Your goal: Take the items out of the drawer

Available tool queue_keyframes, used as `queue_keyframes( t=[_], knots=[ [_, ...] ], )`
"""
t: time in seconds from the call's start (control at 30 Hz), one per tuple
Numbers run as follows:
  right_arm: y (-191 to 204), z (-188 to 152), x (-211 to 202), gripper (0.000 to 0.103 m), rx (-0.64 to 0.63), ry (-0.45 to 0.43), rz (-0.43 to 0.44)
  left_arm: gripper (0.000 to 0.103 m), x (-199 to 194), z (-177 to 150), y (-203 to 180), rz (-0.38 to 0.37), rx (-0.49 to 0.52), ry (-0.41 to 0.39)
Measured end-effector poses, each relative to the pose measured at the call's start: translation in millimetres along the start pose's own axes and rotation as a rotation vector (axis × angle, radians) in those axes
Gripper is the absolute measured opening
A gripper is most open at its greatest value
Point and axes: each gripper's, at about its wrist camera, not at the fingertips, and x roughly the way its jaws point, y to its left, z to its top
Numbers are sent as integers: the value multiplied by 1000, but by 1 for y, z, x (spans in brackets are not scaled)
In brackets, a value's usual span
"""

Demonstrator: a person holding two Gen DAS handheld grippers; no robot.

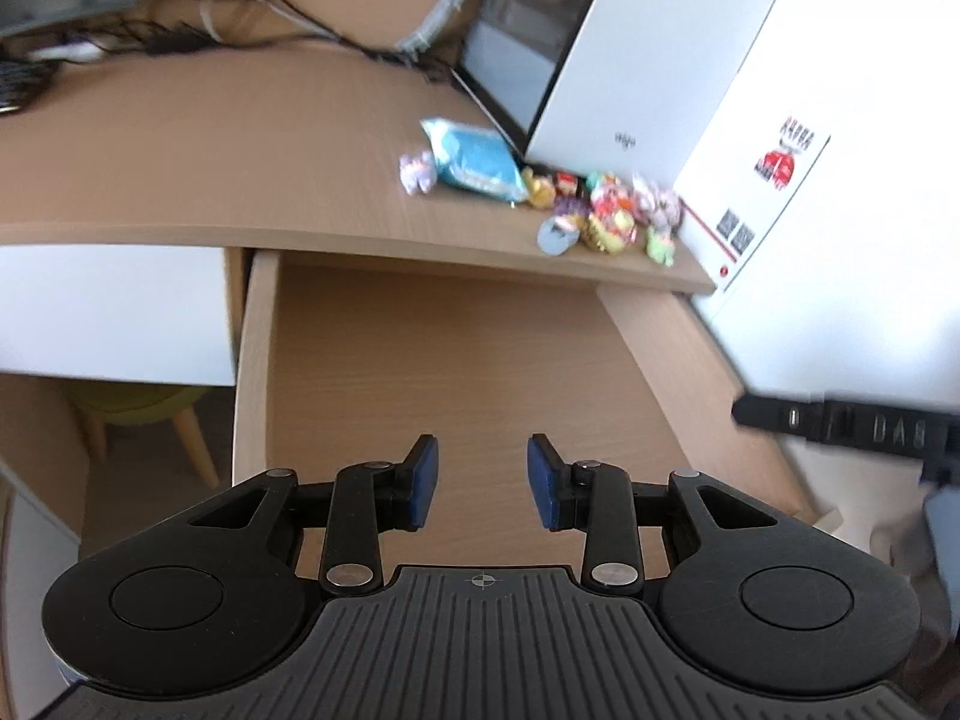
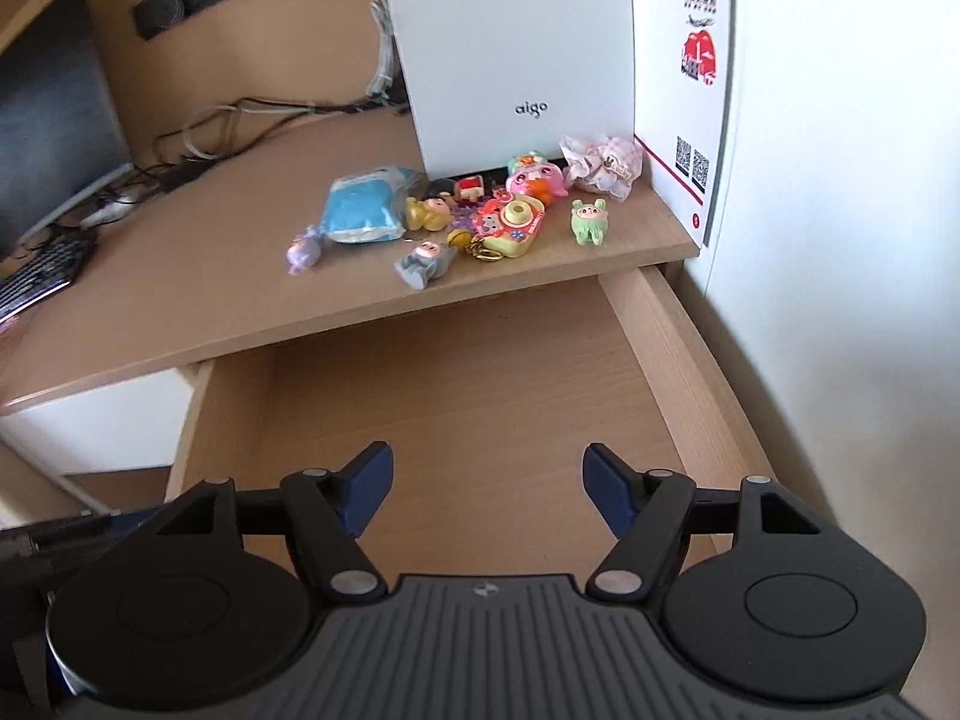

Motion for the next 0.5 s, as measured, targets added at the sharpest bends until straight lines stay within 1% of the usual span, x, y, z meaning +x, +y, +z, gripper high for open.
queue_keyframes(
  t=[0.03,0.1,0.2,0.3,0.4,0.43,0.5],
  knots=[
    [-4,-6,-6,72,28,-3,29,36,-9,-10,-8,20,-10,-22],
    [-14,-25,-22,76,12,-15,81,36,-25,-29,-24,43,-15,-54],
    [-22,-56,-39,84,-28,-44,118,36,-47,-63,-46,83,11,-96],
    [-26,-89,-41,84,-73,-30,127,36,-56,-91,-56,131,-8,-80],
    [-30,-117,-34,84,-72,8,150,36,-54,-116,-58,176,-28,-59],
    [-31,-125,-30,85,-66,9,148,36,-51,-123,-58,193,-33,-54],
    [-30,-139,-20,85,-93,9,107,36,-42,-131,-57,216,-48,-50]
  ],
)
